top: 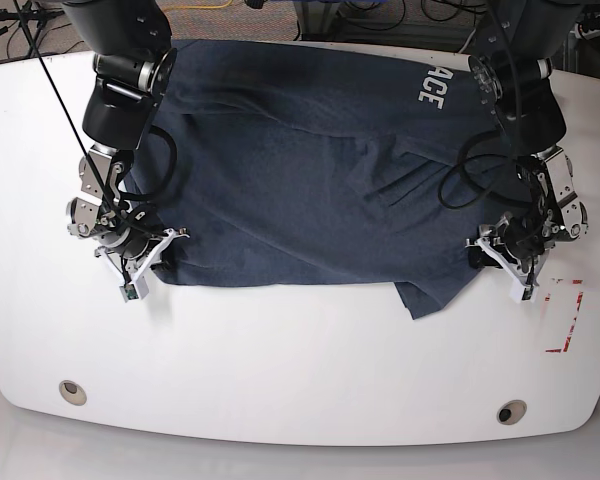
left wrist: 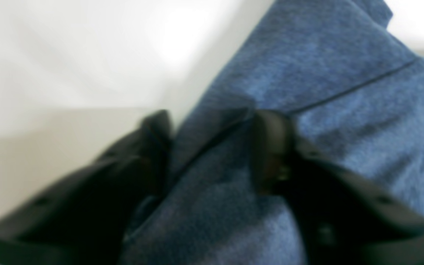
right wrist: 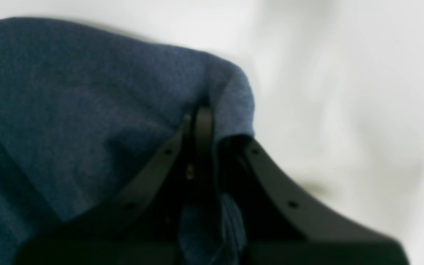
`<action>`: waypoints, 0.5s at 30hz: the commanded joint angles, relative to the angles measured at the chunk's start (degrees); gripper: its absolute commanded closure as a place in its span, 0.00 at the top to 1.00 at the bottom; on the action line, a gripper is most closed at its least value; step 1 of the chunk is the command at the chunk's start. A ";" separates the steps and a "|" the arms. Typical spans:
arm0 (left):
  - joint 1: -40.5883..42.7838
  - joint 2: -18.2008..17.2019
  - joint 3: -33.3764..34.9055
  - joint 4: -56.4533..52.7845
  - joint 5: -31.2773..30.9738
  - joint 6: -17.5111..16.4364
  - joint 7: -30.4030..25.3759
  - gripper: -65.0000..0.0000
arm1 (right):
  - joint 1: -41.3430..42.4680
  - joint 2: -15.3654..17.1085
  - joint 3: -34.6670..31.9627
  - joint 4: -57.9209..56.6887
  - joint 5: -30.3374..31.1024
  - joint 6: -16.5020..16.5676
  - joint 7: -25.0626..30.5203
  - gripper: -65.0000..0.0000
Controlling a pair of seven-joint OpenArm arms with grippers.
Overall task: Fold the T-shirt properly
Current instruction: 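Grasp the side corners with both grippers and lift slightly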
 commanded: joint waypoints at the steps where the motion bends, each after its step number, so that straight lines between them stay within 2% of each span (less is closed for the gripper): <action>1: -0.31 0.02 0.09 -0.01 1.08 -0.07 1.09 0.16 | 1.05 0.57 -0.05 0.89 -0.16 0.12 -0.27 0.02; 2: -0.31 0.02 0.09 -0.01 1.08 -0.07 0.65 0.08 | 1.05 0.57 -0.05 0.89 -0.16 0.12 -0.27 0.02; 4: -0.31 0.02 0.09 -0.01 1.08 -0.07 0.56 0.00 | 1.14 0.66 -0.05 0.89 -0.16 0.12 -0.27 0.02; 10: -0.75 0.02 0.09 0.86 0.90 -0.07 0.56 0.00 | 1.23 1.36 -0.05 2.74 -0.25 0.12 -0.18 0.02; 15: -0.40 0.11 1.50 6.40 0.99 -0.07 1.79 0.00 | 1.14 1.54 -0.05 5.73 -0.52 0.12 -0.53 0.02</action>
